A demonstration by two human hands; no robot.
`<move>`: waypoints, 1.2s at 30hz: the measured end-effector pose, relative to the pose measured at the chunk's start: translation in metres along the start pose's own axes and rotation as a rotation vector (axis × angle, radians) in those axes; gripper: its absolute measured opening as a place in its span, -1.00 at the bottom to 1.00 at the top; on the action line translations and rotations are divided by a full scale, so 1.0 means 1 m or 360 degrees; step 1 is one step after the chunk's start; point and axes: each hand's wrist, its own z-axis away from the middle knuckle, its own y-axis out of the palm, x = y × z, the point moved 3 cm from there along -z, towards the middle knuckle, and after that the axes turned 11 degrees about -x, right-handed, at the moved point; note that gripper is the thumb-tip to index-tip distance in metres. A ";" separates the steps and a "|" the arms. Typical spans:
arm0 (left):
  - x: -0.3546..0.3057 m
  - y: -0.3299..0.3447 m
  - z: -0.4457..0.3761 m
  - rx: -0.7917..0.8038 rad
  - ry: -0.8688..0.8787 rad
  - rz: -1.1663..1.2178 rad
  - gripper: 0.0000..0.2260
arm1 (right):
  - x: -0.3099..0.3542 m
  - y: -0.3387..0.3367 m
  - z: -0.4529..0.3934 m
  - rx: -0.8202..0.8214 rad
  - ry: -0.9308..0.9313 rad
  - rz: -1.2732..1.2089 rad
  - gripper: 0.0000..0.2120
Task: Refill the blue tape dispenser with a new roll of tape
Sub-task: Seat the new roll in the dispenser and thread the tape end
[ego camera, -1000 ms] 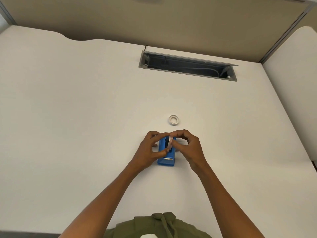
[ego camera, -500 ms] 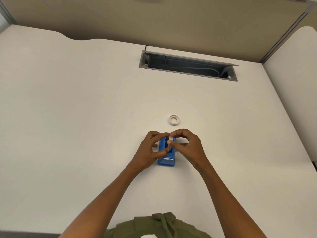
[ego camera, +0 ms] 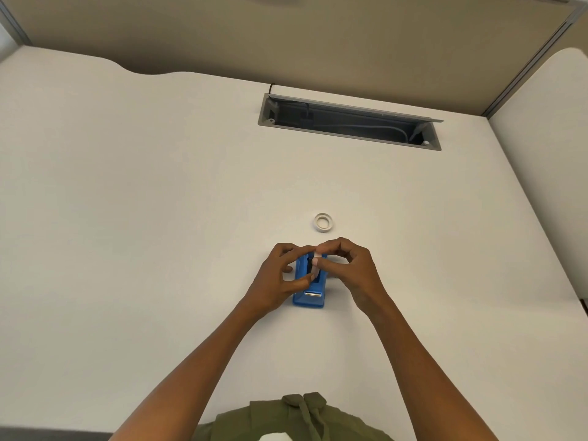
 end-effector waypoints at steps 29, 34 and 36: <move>-0.001 0.003 0.004 -0.0081 0.0047 0.0016 -0.65 | -0.009 -0.003 0.009 0.0062 -0.0213 0.0139 -0.72; -0.002 0.002 0.004 -0.0104 0.0039 0.0003 -0.62 | -0.005 0.001 0.010 -0.0008 -0.0137 0.0153 -0.74; -0.002 0.001 0.003 -0.0112 0.0030 0.0031 -0.60 | -0.004 0.004 0.008 -0.0057 -0.0116 0.0169 -0.77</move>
